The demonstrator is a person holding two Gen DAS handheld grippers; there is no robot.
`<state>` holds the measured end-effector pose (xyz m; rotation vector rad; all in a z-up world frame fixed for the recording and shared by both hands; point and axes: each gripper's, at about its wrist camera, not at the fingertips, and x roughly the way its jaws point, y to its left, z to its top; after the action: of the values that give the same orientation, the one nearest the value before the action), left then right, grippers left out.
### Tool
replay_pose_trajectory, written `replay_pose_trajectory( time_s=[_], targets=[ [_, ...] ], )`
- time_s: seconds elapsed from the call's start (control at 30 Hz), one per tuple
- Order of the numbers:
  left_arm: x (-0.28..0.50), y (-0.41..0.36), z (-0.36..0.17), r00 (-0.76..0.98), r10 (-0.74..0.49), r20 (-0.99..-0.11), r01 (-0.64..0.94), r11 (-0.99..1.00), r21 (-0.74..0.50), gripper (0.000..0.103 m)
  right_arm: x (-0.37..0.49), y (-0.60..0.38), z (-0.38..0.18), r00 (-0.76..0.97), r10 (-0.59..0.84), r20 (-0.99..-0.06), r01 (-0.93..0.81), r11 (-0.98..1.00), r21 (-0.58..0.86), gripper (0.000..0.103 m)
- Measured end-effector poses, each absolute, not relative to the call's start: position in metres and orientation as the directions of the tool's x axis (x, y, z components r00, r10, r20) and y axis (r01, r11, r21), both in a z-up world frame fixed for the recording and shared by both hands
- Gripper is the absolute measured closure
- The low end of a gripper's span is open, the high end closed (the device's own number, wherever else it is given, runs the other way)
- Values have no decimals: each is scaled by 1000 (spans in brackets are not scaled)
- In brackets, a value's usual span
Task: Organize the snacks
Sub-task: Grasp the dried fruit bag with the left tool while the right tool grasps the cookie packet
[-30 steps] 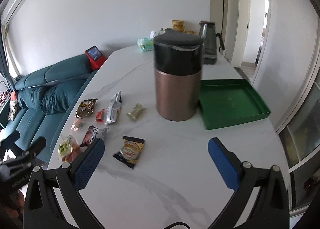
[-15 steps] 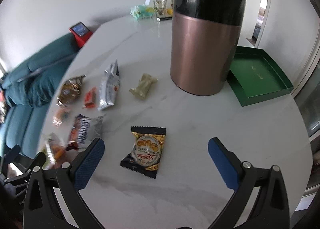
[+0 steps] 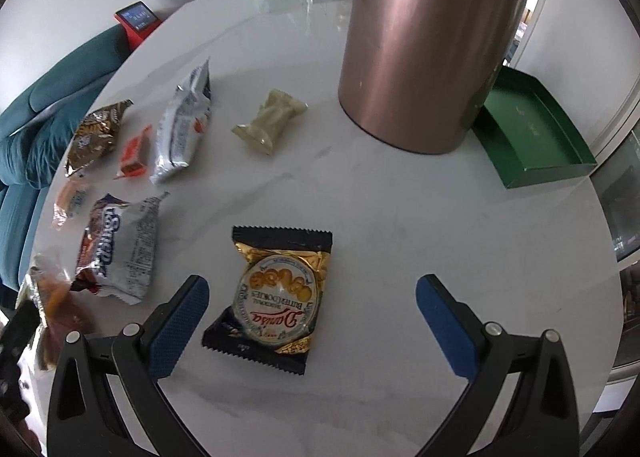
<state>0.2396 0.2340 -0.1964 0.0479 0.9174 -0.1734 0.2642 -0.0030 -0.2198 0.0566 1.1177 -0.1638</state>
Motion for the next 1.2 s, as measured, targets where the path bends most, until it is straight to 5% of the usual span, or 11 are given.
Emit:
replay_pose_trajectory(
  time_s=[0.2,1.2],
  targets=[
    [240,220,-202,591,-89,-802,197,980,36,1,269,-1,-224,414,-108,-904,169,985,-40,0],
    [244,225,-231,528,-126,-840,202,979,-20,1,272,-13,-251,379,-74,-922,132,991,-25,0]
  ],
)
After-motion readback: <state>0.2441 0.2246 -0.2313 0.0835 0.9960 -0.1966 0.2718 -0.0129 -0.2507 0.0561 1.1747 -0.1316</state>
